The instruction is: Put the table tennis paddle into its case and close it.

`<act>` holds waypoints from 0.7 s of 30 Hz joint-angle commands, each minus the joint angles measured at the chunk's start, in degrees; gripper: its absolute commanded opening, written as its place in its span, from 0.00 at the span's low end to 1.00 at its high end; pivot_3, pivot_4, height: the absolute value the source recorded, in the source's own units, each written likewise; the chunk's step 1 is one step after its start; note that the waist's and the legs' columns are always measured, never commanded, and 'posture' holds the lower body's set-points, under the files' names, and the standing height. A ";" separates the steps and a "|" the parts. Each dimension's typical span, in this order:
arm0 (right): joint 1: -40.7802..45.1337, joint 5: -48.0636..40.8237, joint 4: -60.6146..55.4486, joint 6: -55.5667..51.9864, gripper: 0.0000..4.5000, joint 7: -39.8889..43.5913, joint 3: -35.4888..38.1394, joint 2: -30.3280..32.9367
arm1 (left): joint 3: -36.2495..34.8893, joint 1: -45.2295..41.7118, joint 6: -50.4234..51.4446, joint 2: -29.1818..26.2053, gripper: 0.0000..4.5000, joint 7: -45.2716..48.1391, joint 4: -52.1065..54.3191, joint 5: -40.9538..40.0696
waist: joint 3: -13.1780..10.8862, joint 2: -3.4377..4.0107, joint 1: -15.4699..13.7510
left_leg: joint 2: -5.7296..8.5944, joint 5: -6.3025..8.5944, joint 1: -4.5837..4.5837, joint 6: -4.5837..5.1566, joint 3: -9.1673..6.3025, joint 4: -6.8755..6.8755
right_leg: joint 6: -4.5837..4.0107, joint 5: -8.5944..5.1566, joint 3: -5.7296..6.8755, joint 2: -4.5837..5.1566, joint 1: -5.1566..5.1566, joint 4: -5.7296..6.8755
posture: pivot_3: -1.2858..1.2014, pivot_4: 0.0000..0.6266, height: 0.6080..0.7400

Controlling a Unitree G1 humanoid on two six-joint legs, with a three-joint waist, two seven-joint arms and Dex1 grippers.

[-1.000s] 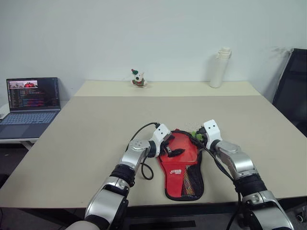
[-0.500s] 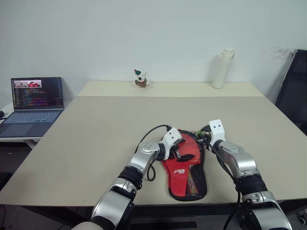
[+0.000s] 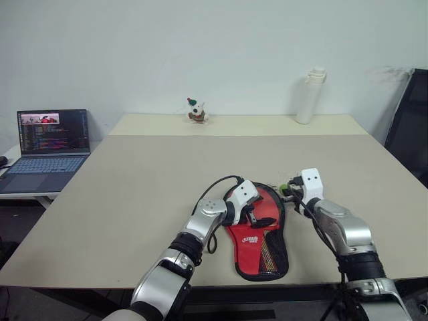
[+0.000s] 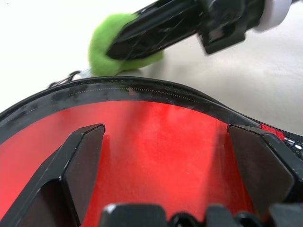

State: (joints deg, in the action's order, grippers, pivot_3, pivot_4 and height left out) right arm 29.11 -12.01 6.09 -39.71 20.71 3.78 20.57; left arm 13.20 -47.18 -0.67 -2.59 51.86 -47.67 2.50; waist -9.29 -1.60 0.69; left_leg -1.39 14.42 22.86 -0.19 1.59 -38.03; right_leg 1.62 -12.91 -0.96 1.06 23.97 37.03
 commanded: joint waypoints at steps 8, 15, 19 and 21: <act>-15.09 -12.45 -28.93 -14.93 0.01 12.34 2.28 12.85 | 2.37 2.27 1.11 0.88 1.00 -0.15 -4.14 2.19 | 0.20 0.25 -0.54 | -0.01 0.01 -0.02 0.01 -0.03 0.02 | 0.05 -0.05 0.04 -0.03 -0.05 -0.05 | 0.52 0.24 1.00; -28.78 -21.97 -46.88 -21.62 0.01 17.34 2.69 19.25 | 2.42 1.27 0.57 1.72 1.00 -0.10 -5.90 2.52 | 0.27 0.24 -0.70 | -0.01 0.01 -0.16 0.00 -0.14 0.00 | 0.07 -0.10 0.16 -0.01 -0.30 -0.15 | 0.52 0.24 1.00; -35.53 -24.70 -52.51 -21.77 0.01 19.71 2.39 22.99 | 2.45 0.96 0.22 1.81 1.00 0.08 -6.64 2.65 | 0.30 0.22 -0.80 | 0.04 0.02 -0.26 0.00 -0.20 -0.01 | 0.09 -0.15 0.23 0.03 -0.45 -0.20 | 0.52 0.24 1.00; -39.32 -26.77 -55.23 -22.03 0.01 21.03 2.74 24.56 | 2.47 0.80 0.01 1.94 1.00 0.06 -7.07 2.75 | 0.33 0.18 -0.86 | 0.04 0.02 -0.31 -0.01 -0.23 0.00 | 0.08 -0.16 0.26 0.04 -0.50 -0.24 | 0.52 0.24 1.00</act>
State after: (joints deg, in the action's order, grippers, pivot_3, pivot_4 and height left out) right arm -8.56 -35.42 -45.26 -61.35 39.12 6.70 44.05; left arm 13.23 -48.18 -1.72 -1.09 51.90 -51.13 3.04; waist -8.96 -1.41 -0.17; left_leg -1.36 14.44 22.56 -0.19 1.31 -38.03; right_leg 1.67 -13.10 -0.65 1.10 23.44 36.78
